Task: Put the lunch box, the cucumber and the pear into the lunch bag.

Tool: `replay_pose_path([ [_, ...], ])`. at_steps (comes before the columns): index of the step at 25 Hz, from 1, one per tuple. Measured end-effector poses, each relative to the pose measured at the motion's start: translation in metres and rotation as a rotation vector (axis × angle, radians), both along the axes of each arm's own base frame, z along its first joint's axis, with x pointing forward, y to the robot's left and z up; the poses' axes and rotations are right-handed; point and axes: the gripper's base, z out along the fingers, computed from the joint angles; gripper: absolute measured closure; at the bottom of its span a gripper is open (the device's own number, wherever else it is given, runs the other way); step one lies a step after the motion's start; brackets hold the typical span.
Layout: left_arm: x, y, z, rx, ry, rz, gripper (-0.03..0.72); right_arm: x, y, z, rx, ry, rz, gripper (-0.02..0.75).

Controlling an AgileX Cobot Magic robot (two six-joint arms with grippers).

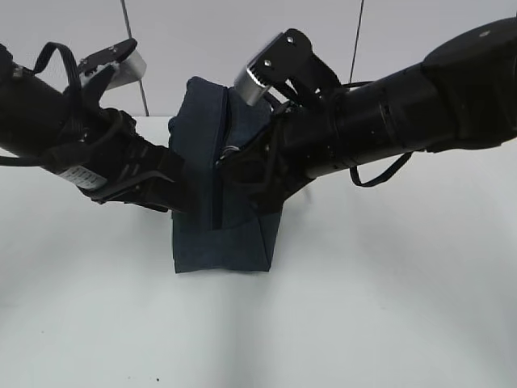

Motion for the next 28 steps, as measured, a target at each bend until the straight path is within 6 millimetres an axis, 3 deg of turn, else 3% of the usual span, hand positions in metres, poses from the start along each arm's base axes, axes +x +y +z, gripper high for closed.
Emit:
replay_pose_path([
  [5,0.001,0.001,0.001,0.005,-0.02,0.007,0.372,0.006,0.002,0.013,0.026,-0.035,-0.011,0.732],
  [12,0.01,0.002,0.004,0.001,-0.101,0.06,0.357,0.007,0.006,0.022,0.1,-0.007,-0.009,0.732],
  [17,0.015,0.0,-0.01,0.025,-0.08,0.045,0.359,0.008,0.008,0.026,0.159,0.023,-0.037,0.732],
  [24,0.019,-0.002,-0.022,0.039,-0.046,0.043,0.51,0.012,0.01,0.037,0.194,0.012,-0.053,0.732],
  [28,0.019,-0.002,-0.022,0.037,-0.047,0.046,0.544,0.013,0.01,0.039,0.199,0.007,-0.062,0.732],
])
